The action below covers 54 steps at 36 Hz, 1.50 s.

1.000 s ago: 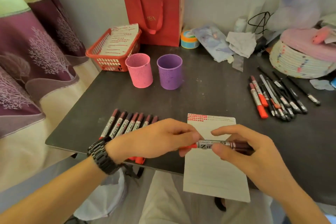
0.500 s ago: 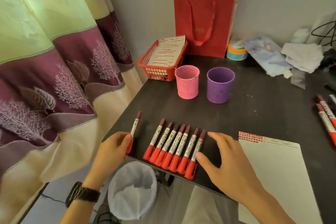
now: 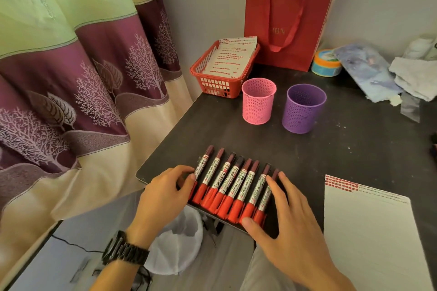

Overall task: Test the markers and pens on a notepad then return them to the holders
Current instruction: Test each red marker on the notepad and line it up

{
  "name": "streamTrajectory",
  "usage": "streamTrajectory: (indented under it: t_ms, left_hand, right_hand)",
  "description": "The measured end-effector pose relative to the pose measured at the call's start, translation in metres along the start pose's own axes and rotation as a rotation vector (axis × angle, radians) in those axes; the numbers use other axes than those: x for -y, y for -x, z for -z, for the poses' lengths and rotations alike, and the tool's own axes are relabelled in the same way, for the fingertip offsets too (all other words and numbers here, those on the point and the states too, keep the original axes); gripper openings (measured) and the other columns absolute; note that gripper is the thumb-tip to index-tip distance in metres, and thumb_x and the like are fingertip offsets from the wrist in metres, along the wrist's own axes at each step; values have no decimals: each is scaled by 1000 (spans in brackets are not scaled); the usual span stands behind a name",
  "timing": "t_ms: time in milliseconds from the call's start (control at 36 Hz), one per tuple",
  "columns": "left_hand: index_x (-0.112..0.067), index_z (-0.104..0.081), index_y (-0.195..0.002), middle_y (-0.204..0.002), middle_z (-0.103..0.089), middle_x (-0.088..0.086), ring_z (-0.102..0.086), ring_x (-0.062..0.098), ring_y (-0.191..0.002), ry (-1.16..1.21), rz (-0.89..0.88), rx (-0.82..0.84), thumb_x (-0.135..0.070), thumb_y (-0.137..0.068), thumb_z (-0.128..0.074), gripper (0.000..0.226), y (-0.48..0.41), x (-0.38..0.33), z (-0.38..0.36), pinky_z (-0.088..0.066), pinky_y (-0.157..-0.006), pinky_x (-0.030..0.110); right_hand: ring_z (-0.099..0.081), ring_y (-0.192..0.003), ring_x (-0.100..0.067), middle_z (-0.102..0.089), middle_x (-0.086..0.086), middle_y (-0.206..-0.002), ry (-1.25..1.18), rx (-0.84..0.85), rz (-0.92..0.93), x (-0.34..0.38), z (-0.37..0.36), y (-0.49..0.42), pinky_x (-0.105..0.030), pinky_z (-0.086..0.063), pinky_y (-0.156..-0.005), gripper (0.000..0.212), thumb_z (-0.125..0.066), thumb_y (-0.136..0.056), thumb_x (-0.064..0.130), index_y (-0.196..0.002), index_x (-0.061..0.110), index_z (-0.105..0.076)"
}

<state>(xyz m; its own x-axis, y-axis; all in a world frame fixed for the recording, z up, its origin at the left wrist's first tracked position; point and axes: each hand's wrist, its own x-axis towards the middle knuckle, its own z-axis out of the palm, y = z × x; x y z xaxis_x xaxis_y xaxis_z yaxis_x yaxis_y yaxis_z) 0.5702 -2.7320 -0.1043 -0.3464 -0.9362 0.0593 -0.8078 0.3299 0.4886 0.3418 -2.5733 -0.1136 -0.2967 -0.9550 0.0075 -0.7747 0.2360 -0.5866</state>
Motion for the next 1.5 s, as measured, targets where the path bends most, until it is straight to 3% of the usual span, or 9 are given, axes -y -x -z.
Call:
streamTrajectory:
  t_ms: [111,333,528,750,889,1083,1222,1361,1500]
  left_hand:
    - [-48,-56,-113,-95,-60,-25,-59,-1,-86,-5,5,8,-53,-96,-45,21,1,0,-1,-46,-64,20]
    - [-47,-58,-115,-96,-61,-24,-60,1,-87,3,-11,28,-53,-96,-46,24,3,-1,1,-51,-68,24]
    - [-51,-53,-114,-89,-59,-24,-59,-3,-82,-19,-19,25,-74,-86,-34,42,4,-4,2,-49,-63,21]
    - [-49,-55,-116,-81,-56,-18,-57,0,-74,-62,-7,33,-66,-89,-48,33,5,-6,5,-46,-58,25]
    - [-48,-55,-117,-81,-55,-17,-56,1,-73,-69,9,71,-63,-90,-49,31,6,-11,8,-39,-55,22]
    - [-47,-52,-120,-87,-55,-19,-57,3,-79,-106,38,110,-66,-90,-42,36,6,-21,15,-44,-60,24]
    - [-43,-51,-126,-109,-53,-17,-47,9,-104,-209,-15,49,-63,-89,-42,43,2,-41,14,-40,-75,26]
    - [-38,-60,-123,-122,-52,-15,-48,16,-114,-116,-199,27,-42,-89,-64,35,-2,-96,-4,-43,-92,34]
    - [-44,-56,-124,-127,-44,-26,-44,2,-119,-39,-502,147,-48,-89,-64,36,-3,-171,-38,-36,-98,20]
  right_hand:
    - [-6,-150,-5,6,21,-163,13,6,-2,0,0,1,-33,-26,-118,102,-13,-61,103,-147,54,11]
    - [-3,-152,-7,6,18,-165,-2,20,28,-2,2,4,-34,-23,-119,112,-32,-61,100,-152,50,8]
    - [0,-151,-5,8,21,-164,-11,9,58,-4,1,4,-31,-19,-118,108,-41,-64,95,-148,52,13]
    - [-1,-151,-5,7,20,-165,-17,-17,73,-7,-2,4,-31,-17,-116,111,-43,-63,95,-150,52,11]
    - [-2,-151,-6,6,20,-165,-11,-17,72,-9,-4,3,-30,-15,-114,111,-44,-64,94,-151,52,9]
    - [2,-148,1,9,22,-163,-39,11,69,-7,-1,2,-30,-14,-115,112,-47,-61,94,-148,55,12]
    - [-1,-139,21,1,42,-154,-288,19,43,-13,21,3,-25,-26,-116,90,-61,-70,80,-139,71,-4]
    - [-24,-135,21,-17,52,-146,-323,-152,-54,-48,76,17,-21,-30,-112,64,-54,-77,77,-134,71,-25]
    - [-36,-133,13,-39,47,-136,-170,-348,-218,-112,131,53,-27,-36,-114,44,-67,-87,51,-125,59,-48]
